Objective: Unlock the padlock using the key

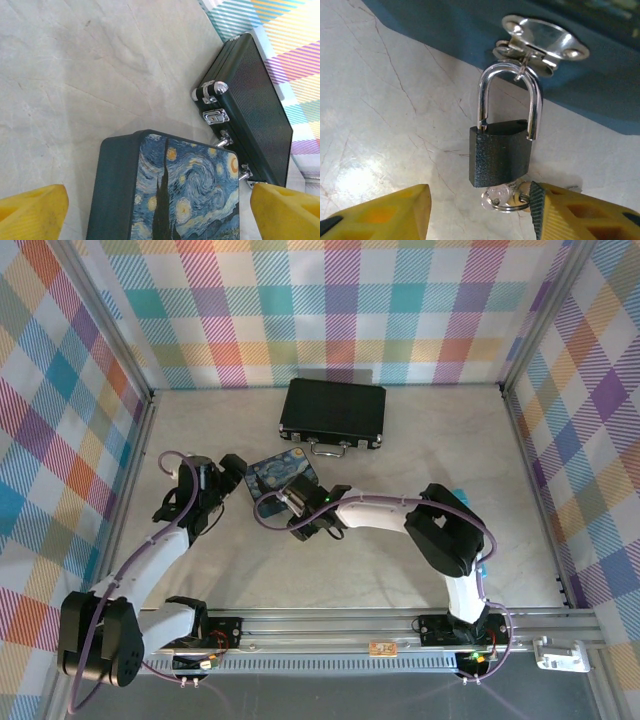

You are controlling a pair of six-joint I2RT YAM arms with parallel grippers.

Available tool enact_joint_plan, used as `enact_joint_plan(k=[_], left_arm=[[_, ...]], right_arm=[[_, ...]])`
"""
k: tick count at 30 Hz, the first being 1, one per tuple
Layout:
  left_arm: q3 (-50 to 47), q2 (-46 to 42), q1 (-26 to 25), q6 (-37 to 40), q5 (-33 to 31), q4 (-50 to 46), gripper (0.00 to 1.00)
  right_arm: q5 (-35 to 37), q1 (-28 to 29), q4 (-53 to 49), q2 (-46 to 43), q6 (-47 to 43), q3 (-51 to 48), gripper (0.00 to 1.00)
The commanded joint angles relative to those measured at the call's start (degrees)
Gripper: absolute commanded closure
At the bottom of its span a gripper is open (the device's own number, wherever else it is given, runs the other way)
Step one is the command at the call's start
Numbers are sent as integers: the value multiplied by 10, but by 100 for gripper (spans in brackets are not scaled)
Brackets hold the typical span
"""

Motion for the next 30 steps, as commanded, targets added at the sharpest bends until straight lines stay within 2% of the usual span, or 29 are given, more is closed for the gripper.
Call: enact_joint_plan(k=[1, 6, 12, 17, 20, 25, 30], left_arm=[[-19, 12, 12, 12, 24, 35, 7], [-19, 26, 20, 16, 38, 48, 7], [-16, 31, 28, 22, 43, 51, 7], [-15, 42, 30, 28, 46, 58, 7], [-1, 57, 29, 49, 60, 51, 7], [13, 81, 31, 92, 64, 62, 8], [37, 129, 32, 125, 88, 65, 10]], right_arm=[[2, 3, 2, 28, -12, 26, 51], [13, 3, 20, 43, -13, 24, 57], [28, 2, 30, 26, -34, -1, 79], [-3, 0, 26, 10, -60, -3, 91], [-25, -5, 15, 10, -106, 8, 100], [-77, -25, -10, 15, -159, 35, 100], [-132, -40, 10, 8, -260, 27, 100]])
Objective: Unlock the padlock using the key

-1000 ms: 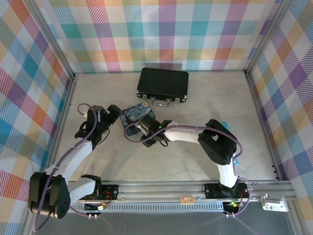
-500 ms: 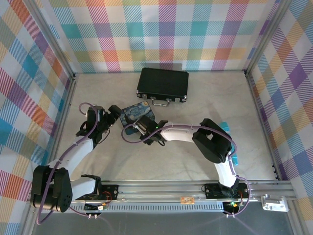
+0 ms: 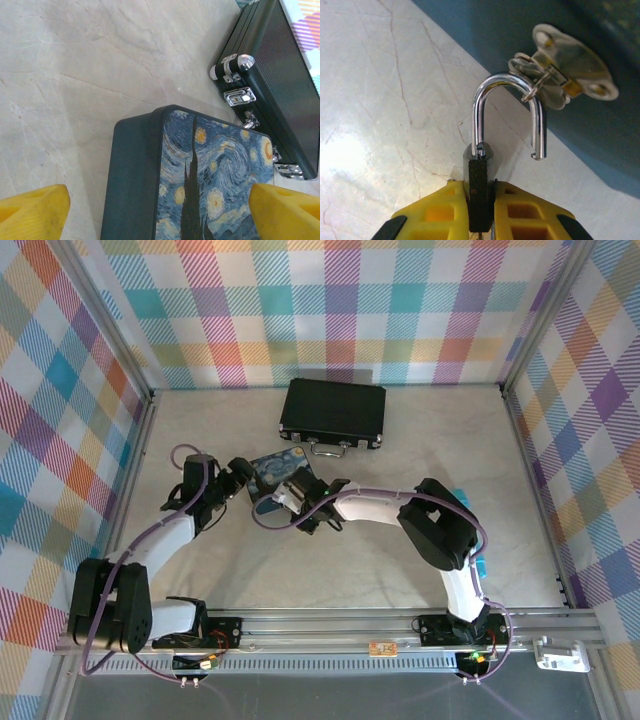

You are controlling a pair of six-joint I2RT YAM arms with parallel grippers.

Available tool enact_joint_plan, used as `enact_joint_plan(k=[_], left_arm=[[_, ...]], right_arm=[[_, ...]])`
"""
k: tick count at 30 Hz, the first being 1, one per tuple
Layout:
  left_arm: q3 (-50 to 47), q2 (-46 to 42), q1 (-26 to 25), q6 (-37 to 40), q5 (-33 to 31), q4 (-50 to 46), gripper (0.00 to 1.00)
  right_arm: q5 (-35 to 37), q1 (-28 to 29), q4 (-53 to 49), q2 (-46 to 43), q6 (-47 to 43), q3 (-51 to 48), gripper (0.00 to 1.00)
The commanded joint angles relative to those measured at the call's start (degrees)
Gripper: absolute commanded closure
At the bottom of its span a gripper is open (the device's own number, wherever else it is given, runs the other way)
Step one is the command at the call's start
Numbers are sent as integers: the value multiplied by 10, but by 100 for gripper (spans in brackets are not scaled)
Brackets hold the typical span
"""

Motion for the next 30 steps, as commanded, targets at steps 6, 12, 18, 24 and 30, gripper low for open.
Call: enact_joint_plan(k=[6, 12, 18, 24, 30], left_arm=[[29, 61, 7, 60, 89, 49, 16], [30, 74, 5, 74, 112, 57, 20], [22, 79, -11, 57, 123, 79, 23], [15, 88, -34, 29, 131, 104, 25], [8, 79, -46, 9, 125, 110, 25]], right_arm=[[-84, -13, 9, 4, -158, 35, 100], [-112, -13, 21, 30, -169, 76, 100], [-122, -11, 19, 47, -152, 102, 100], [-124, -3, 21, 65, -123, 116, 100], [-128, -2, 48, 69, -96, 120, 100]])
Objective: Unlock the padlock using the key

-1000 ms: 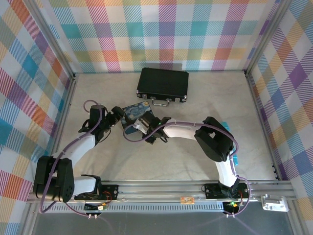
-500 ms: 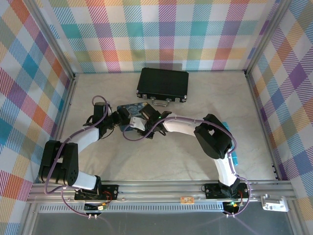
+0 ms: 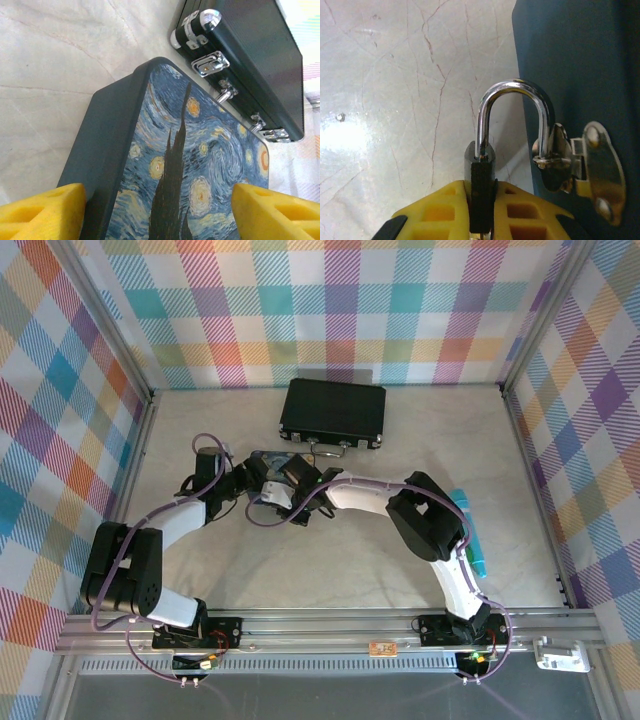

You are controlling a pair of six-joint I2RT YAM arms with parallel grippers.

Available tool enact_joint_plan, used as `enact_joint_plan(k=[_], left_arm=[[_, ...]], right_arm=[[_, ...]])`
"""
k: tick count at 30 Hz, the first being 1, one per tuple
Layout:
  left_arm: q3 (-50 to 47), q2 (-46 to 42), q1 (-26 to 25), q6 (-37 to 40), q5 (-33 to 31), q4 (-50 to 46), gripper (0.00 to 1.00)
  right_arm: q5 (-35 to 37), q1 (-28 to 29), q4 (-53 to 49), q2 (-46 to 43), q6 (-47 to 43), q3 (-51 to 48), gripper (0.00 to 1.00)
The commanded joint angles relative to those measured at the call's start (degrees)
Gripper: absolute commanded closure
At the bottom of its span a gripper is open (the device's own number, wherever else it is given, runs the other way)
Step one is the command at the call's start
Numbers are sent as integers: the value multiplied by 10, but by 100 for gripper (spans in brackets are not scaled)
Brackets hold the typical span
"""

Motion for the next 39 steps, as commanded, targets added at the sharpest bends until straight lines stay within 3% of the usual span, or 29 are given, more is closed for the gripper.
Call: enact_joint_plan(k=[1, 5, 11, 20, 23, 28, 39], left_arm=[[-8, -12, -22, -26, 35, 14, 25], [-7, -25, -21, -27, 18, 0, 23], [-13, 10, -33, -55, 53, 46, 26], [-55, 1, -56, -81, 27, 66, 26], [-48, -5, -54, -83, 27, 47, 21], [-28, -47, -20, -69, 23, -20, 11], [-14, -154, 66, -61, 52, -140, 7]], right_arm=[[-31, 7, 60, 2, 22, 25, 100], [-43, 6, 92, -17, 29, 6, 100], [-55, 5, 81, 9, 45, 43, 100], [-72, -5, 94, -25, 121, 12, 100], [-78, -11, 108, -31, 141, 0, 100], [-72, -11, 120, -44, 148, -28, 100], [-70, -12, 128, -48, 155, -45, 100]])
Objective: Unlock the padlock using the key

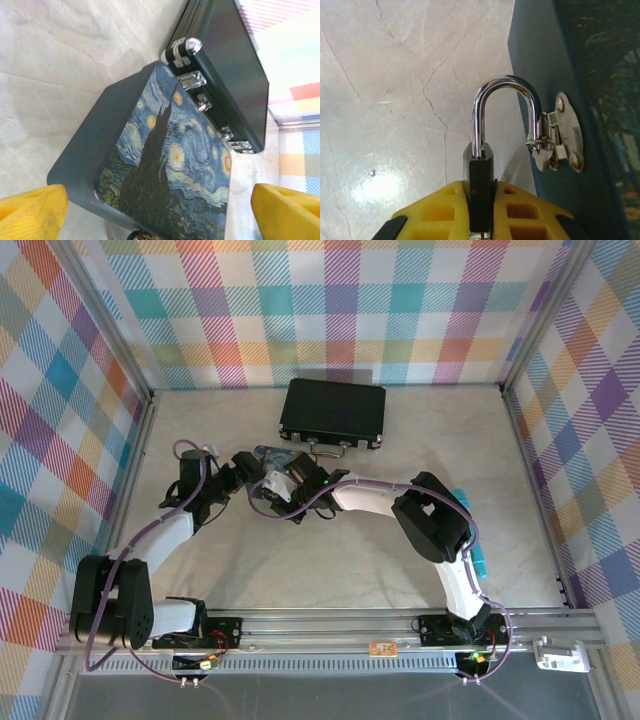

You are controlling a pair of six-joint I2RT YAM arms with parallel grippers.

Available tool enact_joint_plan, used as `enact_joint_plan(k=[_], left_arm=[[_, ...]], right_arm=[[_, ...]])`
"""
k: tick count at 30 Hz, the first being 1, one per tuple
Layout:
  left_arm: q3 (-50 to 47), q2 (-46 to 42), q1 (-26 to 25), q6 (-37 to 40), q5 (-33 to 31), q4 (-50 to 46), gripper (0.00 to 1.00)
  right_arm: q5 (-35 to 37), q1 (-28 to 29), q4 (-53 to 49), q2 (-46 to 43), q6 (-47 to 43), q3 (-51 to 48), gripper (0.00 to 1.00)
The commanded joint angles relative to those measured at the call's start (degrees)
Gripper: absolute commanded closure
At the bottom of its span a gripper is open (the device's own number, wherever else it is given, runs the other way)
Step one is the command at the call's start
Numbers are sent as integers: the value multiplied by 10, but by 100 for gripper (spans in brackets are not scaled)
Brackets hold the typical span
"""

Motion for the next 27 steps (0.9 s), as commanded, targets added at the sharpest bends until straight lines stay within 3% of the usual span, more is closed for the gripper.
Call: enact_joint_plan(k=[1, 3, 7, 9, 19, 27], left_arm=[[-9, -34, 12, -10, 26, -61, 9], [-36, -50, 12, -30, 39, -51, 14], [-110, -75, 6, -107, 65, 25, 40], [-123, -82, -8, -117, 53, 37, 47], [-120, -5, -67, -146, 19, 133, 55], [-105, 52, -89, -139, 12, 154, 64]], right_arm=[[-24, -2, 33, -21, 11, 0, 100], [-26, -2, 31, -17, 11, 4, 100], [-31, -2, 22, -9, 12, 17, 100], [-32, -2, 23, -8, 12, 18, 100], [-38, -2, 21, -9, 18, 15, 100], [-38, -2, 22, -10, 18, 14, 100]])
